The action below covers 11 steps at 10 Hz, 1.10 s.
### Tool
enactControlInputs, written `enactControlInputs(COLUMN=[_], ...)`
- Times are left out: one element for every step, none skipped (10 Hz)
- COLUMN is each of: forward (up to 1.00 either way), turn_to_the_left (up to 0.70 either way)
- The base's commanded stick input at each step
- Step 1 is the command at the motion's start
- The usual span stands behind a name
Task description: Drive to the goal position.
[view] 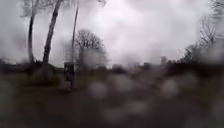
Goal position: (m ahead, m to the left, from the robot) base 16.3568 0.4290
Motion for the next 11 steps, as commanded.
enactControlInputs(forward=[1.0, 1.0, 1.0, 1.0, 1.0, 1.0, 1.0, 1.0, 1.0, 1.0, 1.0], turn_to_the_left=[0.0, 0.0, 0.0, 0.0, 0.0, 0.0, 0.0, 0.0, 0.0, 0.0, 0.0])
